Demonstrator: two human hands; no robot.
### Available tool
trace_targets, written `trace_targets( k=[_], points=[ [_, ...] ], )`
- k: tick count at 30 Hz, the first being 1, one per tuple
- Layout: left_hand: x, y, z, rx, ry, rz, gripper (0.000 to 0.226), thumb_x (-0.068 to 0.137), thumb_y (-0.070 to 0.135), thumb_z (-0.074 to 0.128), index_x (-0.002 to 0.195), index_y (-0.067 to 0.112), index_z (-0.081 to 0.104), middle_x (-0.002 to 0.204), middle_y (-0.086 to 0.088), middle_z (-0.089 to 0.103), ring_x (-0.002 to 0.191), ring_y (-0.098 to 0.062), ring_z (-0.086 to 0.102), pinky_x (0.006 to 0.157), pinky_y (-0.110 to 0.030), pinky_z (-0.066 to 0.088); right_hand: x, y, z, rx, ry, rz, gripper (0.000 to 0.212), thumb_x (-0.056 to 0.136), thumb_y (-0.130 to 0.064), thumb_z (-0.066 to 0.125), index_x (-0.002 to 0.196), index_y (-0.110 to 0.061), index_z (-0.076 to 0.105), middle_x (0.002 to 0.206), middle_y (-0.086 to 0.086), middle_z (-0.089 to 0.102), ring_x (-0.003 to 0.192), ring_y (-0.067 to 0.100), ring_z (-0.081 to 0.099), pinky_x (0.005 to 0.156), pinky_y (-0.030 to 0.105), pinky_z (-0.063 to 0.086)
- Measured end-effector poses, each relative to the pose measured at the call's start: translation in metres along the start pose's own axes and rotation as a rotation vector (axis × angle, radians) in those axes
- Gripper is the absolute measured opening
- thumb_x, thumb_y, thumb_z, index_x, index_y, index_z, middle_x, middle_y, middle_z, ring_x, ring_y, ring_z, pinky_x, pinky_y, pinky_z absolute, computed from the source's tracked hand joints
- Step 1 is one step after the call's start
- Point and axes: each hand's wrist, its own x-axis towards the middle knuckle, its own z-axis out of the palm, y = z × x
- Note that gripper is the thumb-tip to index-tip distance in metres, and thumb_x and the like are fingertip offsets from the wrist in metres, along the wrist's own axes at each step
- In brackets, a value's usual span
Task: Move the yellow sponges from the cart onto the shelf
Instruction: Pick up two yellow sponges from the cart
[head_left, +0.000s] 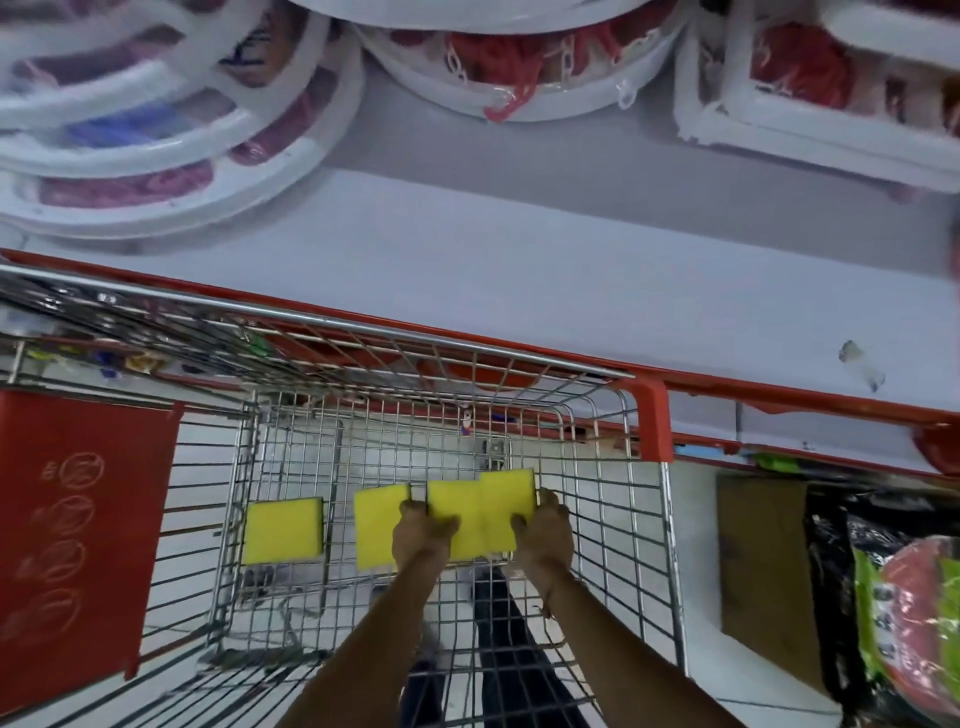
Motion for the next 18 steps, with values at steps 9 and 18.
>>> trace_targets(
  k=[9,18],
  points=[
    [-0.03,-0.005,-0.053,0.008,-0.015,0.173,0.025,0.084,0.03,0.071,0.092,0.012,0.057,0.099,-0.01,0.064,0.105,-0.03,0.061,0.075,-0.036,0.042,-0.05,-0.016,-0.024,0.159,-0.05,-0.101,0.039,0.091,-0.019,0.061,0.126,-0.005,0.058,0.122,0.017,0.066,0.11,0.032,0.063,0.09,0.037,0.052],
    [-0.073,0.006,-0.115,-0.168,-0.066,0.444,0.018,0.087,0.015,0.069,0.103,0.008,0.062,0.097,-0.014,0.062,0.1,-0.034,0.061,0.098,-0.046,0.049,-0.106,-0.029,-0.068,0.612,0.016,-0.204,0.041,0.088,-0.012,0.066,0.126,0.002,0.057,0.111,0.014,0.069,0.098,0.025,0.065,0.096,0.035,0.052]
  ],
)
